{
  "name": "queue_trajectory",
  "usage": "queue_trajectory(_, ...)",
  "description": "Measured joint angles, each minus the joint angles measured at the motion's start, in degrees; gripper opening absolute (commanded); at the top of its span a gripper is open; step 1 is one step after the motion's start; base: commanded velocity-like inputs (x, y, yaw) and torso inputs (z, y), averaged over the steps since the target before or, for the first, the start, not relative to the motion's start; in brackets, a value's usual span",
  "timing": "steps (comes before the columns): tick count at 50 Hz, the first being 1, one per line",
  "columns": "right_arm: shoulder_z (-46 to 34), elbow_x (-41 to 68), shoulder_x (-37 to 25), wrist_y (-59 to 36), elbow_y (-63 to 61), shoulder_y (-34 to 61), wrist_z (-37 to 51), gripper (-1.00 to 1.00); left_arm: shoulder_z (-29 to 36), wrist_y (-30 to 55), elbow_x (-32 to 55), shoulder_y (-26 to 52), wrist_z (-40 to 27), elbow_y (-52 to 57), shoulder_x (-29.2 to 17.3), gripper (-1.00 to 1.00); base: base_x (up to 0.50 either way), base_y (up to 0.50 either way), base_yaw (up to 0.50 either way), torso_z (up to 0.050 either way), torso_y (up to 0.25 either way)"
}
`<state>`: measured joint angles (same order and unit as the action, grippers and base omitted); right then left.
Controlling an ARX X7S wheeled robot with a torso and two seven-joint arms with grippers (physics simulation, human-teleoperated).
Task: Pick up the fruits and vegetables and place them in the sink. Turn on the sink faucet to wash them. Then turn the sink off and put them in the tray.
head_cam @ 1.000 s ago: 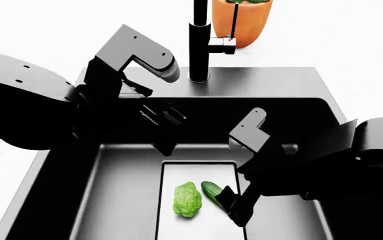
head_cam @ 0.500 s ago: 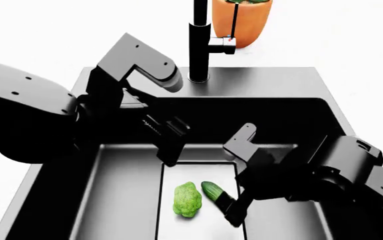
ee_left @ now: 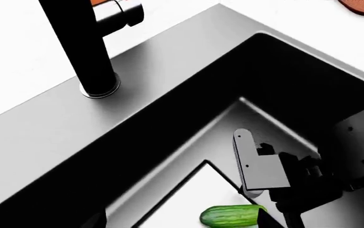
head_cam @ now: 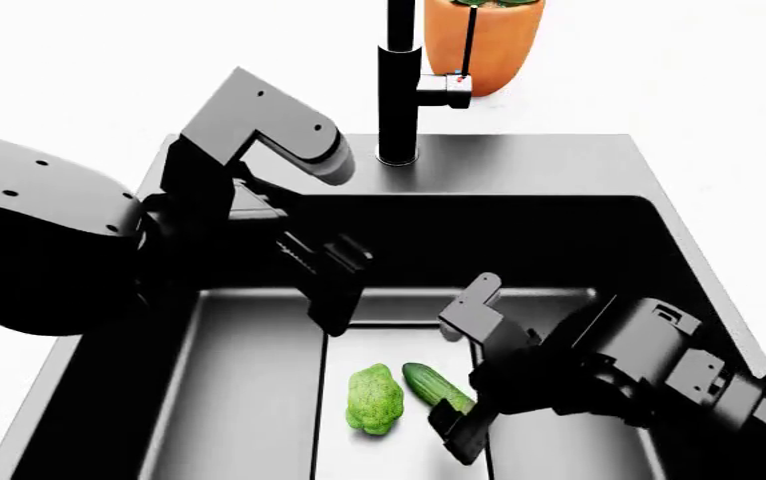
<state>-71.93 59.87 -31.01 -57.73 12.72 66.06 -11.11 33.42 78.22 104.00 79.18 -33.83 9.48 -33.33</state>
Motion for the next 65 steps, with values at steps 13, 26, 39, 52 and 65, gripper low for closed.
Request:
queue_trajectory(13,-1.9,-3.1,1.4,2.3,2.4,-1.0,-1.7,-1.00,0.2,-0.9,1.8,-0.1,-1.0,0.8,-1.1,1.00,0.00,0.00,0.00,0.000,0.000)
queue_trajectory(26,-2.0,-3.0,0.6,2.3,-0.6,-1.0,-0.6,-1.00,0.3,-1.8,4.8,0.5,-2.7,2.1,-2.3,1.00,0.00,0.00,0.00,0.000,0.000)
queue_trajectory(39,4.5,7.5,-6.7,-4.1,-16.2,2.0,10.2,-1.00,0.9,-1.8,5.4,2.2,-3.0,1.8,-2.5,1.00,0.00,0.00,0.00,0.000,0.000)
queue_trajectory(52,11.8,25.0,-15.8,-11.1,-30.0,7.2,25.4,-1.00,3.3,1.1,7.1,6.7,-3.2,0.2,-3.1,1.00,0.00,0.00,0.00,0.000,0.000)
queue_trajectory(65,17.2,46.8,-27.3,-13.5,-39.8,17.0,42.8,-1.00,6.4,2.7,7.6,5.1,-1.9,1.0,-3.1,1.00,0.00,0.00,0.00,0.000,0.000)
